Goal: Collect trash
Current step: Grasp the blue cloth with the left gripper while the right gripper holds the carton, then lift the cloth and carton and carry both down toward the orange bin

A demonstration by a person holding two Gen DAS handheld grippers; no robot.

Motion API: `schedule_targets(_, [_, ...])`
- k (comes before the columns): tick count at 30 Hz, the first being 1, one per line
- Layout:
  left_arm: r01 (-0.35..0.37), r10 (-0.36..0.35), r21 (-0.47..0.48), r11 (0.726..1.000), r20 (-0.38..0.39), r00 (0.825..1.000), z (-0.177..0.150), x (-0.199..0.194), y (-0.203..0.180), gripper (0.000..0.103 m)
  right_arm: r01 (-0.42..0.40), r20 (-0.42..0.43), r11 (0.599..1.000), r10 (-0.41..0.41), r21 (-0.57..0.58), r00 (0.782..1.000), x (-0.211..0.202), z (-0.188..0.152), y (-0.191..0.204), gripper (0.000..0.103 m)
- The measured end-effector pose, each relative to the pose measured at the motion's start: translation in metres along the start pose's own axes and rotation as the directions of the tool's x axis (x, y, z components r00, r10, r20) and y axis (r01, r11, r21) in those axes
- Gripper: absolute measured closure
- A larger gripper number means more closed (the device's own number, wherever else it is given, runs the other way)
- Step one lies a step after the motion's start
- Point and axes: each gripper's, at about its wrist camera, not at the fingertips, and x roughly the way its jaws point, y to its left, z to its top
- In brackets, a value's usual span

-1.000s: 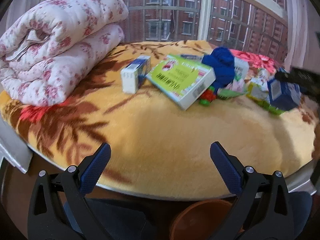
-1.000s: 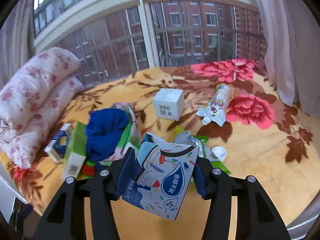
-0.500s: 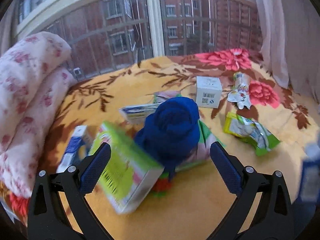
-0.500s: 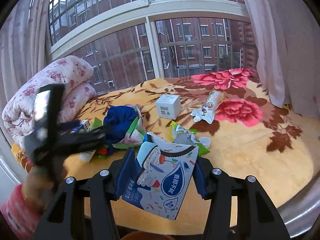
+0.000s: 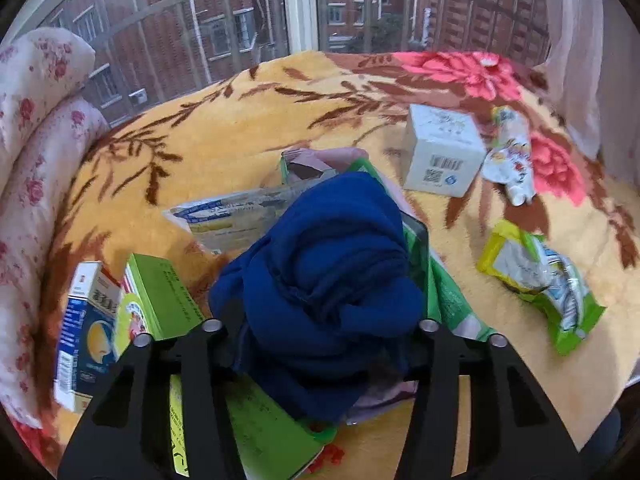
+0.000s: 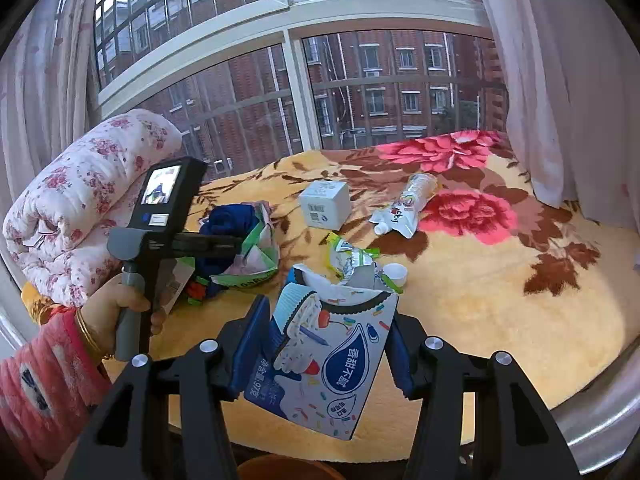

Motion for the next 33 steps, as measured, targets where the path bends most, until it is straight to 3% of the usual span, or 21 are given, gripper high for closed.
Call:
schedule_targets(8, [0.064, -0.062, -0.030, 0.997, 0.062, 0.996, 0.000, -0.030, 0.007, 0.065, 0.006, 0.020, 1.000, -0.006, 0.001, 1.000, -0.007, 0.000, -0.001, 0.049])
schedule_targets(11, [0.131, -0.123, -0.057, 0.990, 0.116, 0.986, 0.000, -0.058, 0.009, 0.065, 0.006, 0.029, 1.000, -0.006, 0.000, 1.000, -0.011, 0.001, 0.001, 0.049])
schedule_targets(14, [0.192, -0.181, -0.045, 0.980, 0.185, 0.966, -0.003, -0.090, 0.007, 0.065, 0.006, 0.041, 1.000, -0.006, 0.003, 0.999, -0.016, 0.001, 0.001, 0.049])
schedule_targets(19, [0.278, -0.266, 0.003, 0.961, 0.292, 0.918, -0.020, -0.156, 0.003, 0.065, 0.006, 0.058, 1.000, -0.005, -0.004, 0.998, -0.026, 0.002, 0.001, 0.049])
schedule_targets(23, [0.323, -0.323, 0.058, 0.944, 0.341, 0.883, -0.044, -0.201, -0.003, 0.065, 0.003, 0.081, 1.000, -0.001, -0.025, 0.997, -0.041, 0.001, 0.006, 0.049])
schedule_targets(26, [0.341, -0.350, 0.090, 0.936, 0.356, 0.866, -0.067, -0.226, -0.008, 0.065, -0.008, 0.092, 0.999, 0.013, -0.049, 0.996, -0.054, -0.001, 0.011, 0.049])
schedule_targets(30, [0.344, -0.363, 0.116, 0.932, 0.350, 0.864, -0.103, -0.245, -0.016, 0.065, -0.017, 0.100, 0.995, 0.026, -0.093, 0.995, -0.070, -0.008, 0.018, 0.049])
schedule_targets(33, [0.357, -0.376, 0.118, 0.927, 0.313, 0.872, -0.133, -0.246, -0.021, 0.065, -0.029, 0.081, 0.992, 0.039, -0.124, 0.996, -0.078, -0.017, 0.023, 0.049])
